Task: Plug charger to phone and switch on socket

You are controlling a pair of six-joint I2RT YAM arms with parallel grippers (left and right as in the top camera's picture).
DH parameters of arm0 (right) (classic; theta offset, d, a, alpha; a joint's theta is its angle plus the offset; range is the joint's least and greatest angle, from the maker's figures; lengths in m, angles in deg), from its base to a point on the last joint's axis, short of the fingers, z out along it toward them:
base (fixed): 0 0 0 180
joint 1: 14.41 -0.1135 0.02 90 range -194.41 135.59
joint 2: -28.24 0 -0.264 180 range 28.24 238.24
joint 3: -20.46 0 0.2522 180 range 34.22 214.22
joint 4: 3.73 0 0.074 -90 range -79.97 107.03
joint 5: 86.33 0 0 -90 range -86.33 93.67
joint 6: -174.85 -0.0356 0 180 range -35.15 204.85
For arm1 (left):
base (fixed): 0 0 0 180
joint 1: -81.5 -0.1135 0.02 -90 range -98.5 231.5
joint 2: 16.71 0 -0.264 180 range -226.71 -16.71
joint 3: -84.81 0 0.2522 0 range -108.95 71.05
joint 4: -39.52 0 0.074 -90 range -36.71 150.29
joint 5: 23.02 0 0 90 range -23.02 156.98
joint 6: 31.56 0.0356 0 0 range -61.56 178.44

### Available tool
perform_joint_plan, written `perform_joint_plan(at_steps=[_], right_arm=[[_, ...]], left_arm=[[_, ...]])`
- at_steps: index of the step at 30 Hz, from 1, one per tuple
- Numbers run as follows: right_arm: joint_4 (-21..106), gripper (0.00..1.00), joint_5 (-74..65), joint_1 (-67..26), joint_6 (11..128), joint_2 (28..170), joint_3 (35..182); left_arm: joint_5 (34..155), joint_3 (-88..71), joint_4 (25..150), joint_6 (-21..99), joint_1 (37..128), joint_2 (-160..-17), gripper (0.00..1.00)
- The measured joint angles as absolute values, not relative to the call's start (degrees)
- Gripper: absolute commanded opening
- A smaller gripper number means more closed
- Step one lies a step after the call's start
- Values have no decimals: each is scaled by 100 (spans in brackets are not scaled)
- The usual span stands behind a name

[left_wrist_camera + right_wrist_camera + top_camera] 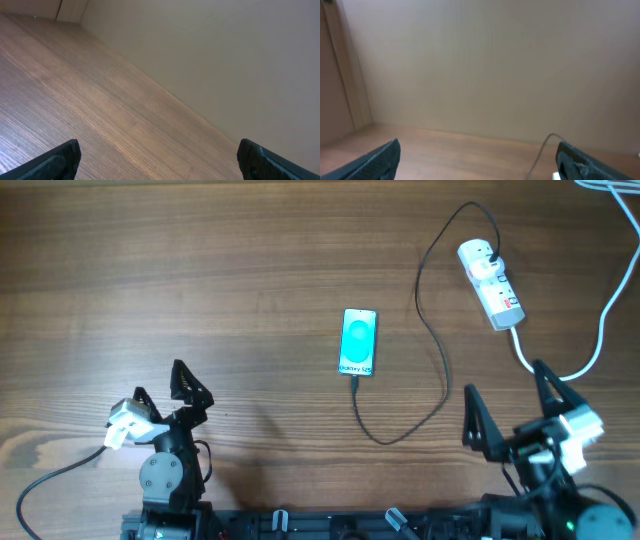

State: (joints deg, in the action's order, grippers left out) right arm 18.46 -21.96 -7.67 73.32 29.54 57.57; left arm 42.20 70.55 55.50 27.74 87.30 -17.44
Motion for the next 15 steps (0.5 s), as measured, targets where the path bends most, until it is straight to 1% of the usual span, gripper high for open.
perform_joint_plan(at_steps=[3,6,10,12,15], right_arm=[[1140,99,-1553,-1082,6832,2939,4951],[913,100,-937,-1241,6298,2932,4199],[648,100,-445,-1276,5695,2928,3552],[712,100,-288,-1276,5571,2928,3458],[998,100,-122,-1276,5719,2917,3458]], left_arm=[[4220,7055,5550,2772,8730,-1744,100],[4220,7055,5553,2774,8730,-1744,100],[4220,7055,5550,2772,8730,-1744,100],[4220,7058,5550,2772,8730,-1744,100],[4220,7058,5550,2772,8730,-1744,100]])
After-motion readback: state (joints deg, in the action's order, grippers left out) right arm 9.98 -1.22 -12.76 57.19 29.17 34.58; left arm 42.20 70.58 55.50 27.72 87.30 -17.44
